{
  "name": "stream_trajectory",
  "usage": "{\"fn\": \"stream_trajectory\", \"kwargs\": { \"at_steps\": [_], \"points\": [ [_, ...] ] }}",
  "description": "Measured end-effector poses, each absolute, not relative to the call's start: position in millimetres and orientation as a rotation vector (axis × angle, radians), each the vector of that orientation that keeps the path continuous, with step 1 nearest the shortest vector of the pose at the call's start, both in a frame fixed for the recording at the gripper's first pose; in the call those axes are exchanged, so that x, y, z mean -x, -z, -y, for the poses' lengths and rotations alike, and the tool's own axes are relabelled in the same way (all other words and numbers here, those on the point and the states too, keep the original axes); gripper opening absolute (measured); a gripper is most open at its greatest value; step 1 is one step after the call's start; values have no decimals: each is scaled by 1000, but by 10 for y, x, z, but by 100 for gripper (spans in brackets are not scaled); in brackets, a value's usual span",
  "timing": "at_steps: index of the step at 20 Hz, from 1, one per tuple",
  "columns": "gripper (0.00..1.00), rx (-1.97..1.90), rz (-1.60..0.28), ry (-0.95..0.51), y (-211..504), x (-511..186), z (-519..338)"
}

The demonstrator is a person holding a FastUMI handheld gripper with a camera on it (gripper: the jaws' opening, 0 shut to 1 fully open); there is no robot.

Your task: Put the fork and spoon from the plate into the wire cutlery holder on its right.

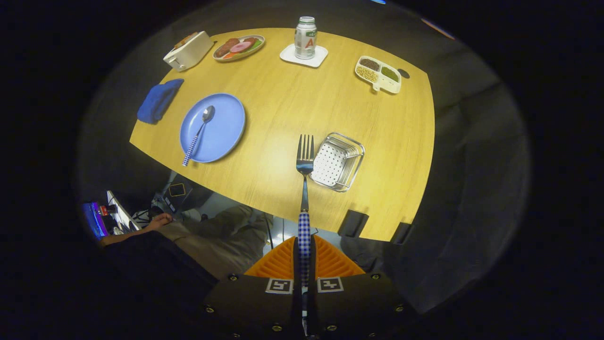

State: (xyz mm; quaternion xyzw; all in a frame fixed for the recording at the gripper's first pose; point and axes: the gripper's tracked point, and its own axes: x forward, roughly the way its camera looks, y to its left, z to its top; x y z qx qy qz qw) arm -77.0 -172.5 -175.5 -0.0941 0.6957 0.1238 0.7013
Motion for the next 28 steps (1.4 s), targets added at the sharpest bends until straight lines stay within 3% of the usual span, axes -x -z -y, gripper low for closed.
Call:
{"fn": "stream_trajectory", "kwargs": {
  "at_steps": [10,20,28],
  "points": [
    [4,263,-1690,-246,2004,579,2041],
    [4,298,-1964,-255,2395,244,1982],
    [4,326,-2028,-233,2639,91,1986]
  ]
}}
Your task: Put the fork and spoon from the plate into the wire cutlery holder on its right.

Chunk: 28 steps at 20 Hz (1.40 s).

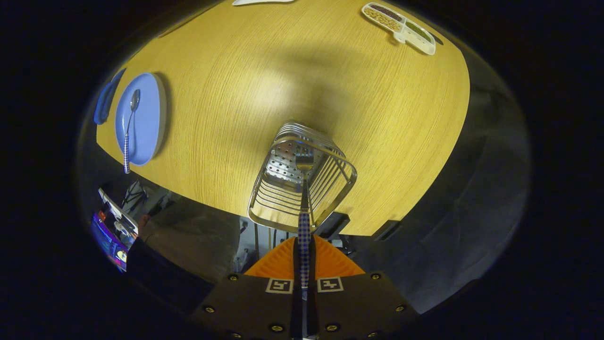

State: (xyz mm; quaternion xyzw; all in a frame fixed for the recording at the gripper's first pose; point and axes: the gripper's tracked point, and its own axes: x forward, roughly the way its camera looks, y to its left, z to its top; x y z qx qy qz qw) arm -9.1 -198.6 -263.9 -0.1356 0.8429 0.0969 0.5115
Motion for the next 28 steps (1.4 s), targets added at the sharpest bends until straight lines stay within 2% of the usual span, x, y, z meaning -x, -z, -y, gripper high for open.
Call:
{"fn": "stream_trajectory", "kwargs": {
  "at_steps": [4,5,14,18,23,28],
  "points": [
    [7,333,-2021,-216,2630,82,1993],
    [10,335,-2018,-211,2617,63,1999],
    [11,270,-1964,-189,2559,30,1957],
    [27,250,-1946,-176,2516,28,1960],
    [27,266,-1894,-182,2317,31,1863],
    [27,262,-1801,-223,2174,1,1236]
  ]
}}
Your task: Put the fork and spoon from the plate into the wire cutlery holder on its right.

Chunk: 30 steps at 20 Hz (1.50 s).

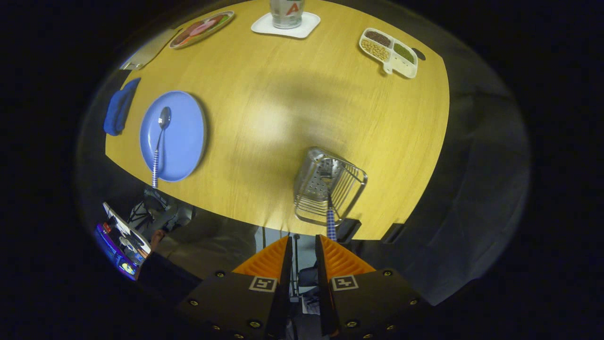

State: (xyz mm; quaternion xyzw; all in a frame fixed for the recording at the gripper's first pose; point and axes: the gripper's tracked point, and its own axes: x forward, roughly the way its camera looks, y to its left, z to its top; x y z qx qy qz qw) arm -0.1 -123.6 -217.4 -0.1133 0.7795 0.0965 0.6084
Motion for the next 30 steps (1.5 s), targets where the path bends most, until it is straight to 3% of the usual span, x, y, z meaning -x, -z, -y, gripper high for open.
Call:
{"fn": "stream_trajectory", "kwargs": {
  "at_steps": [14,30],
  "points": [
    [28,259,-1746,-399,2531,365,-948],
    [28,158,-1757,-322,3016,233,-1725]
  ]
}}
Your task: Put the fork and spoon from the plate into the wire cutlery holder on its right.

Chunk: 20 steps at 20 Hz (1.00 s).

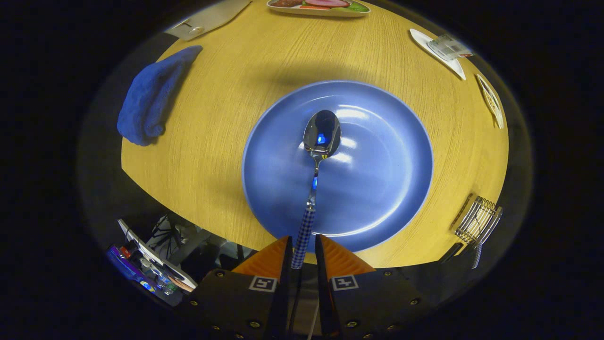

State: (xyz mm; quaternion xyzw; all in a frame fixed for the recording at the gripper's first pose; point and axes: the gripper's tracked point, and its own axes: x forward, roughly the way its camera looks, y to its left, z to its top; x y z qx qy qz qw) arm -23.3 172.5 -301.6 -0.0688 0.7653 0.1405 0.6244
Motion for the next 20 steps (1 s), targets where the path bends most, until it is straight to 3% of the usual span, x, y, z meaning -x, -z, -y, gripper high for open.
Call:
{"fn": "stream_trajectory", "kwargs": {
  "at_steps": [10,11,13,14,20],
  "points": [
    [28,160,-1789,-290,3299,177,-1660],
    [12,172,-1806,-309,3262,240,-1626],
    [12,228,-1786,-325,3244,179,-1526],
    [2,279,-1779,-340,3221,167,-1446],
    [2,272,-1822,-403,2939,283,-1161]
  ]
}}
